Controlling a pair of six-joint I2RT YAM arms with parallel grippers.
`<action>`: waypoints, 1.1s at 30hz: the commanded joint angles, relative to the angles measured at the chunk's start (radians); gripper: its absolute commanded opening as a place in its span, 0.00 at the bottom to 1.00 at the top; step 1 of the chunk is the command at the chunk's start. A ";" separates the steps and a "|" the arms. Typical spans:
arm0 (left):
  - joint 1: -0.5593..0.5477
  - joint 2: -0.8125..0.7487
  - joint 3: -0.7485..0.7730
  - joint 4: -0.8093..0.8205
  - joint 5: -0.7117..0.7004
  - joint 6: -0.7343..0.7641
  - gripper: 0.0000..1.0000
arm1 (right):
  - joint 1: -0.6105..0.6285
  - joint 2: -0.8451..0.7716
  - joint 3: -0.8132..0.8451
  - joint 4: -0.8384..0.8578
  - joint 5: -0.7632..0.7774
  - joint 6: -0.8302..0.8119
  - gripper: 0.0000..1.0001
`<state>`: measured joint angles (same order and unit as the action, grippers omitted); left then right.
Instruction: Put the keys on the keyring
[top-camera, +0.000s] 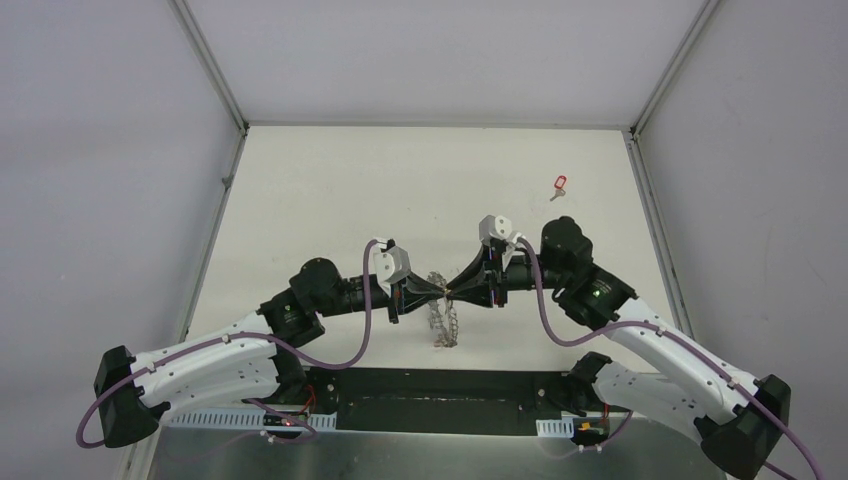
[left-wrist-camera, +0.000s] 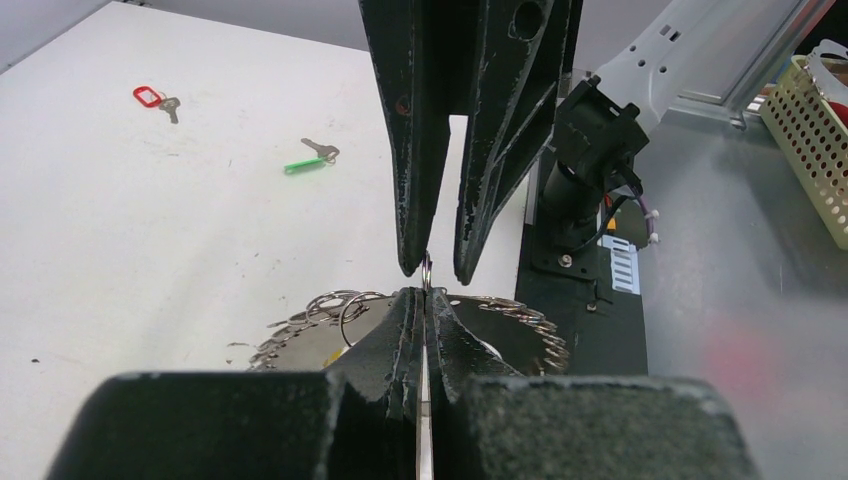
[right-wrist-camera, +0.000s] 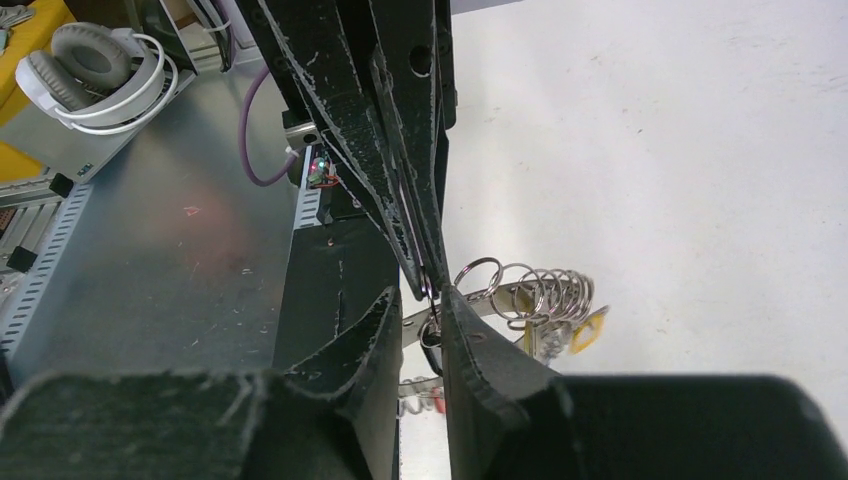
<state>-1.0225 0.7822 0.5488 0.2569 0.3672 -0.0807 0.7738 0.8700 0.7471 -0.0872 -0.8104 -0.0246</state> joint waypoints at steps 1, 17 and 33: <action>-0.008 -0.026 0.002 0.105 0.002 -0.017 0.00 | -0.004 0.014 0.004 0.050 -0.025 -0.005 0.21; -0.009 -0.018 -0.008 0.139 0.010 -0.023 0.00 | -0.009 -0.039 -0.072 0.133 0.022 0.017 0.29; -0.008 -0.016 -0.006 0.152 0.028 -0.033 0.00 | -0.044 -0.047 -0.108 0.243 -0.033 0.115 0.16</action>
<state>-1.0222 0.7822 0.5301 0.3035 0.3752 -0.0963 0.7376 0.8303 0.6392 0.0757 -0.8055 0.0597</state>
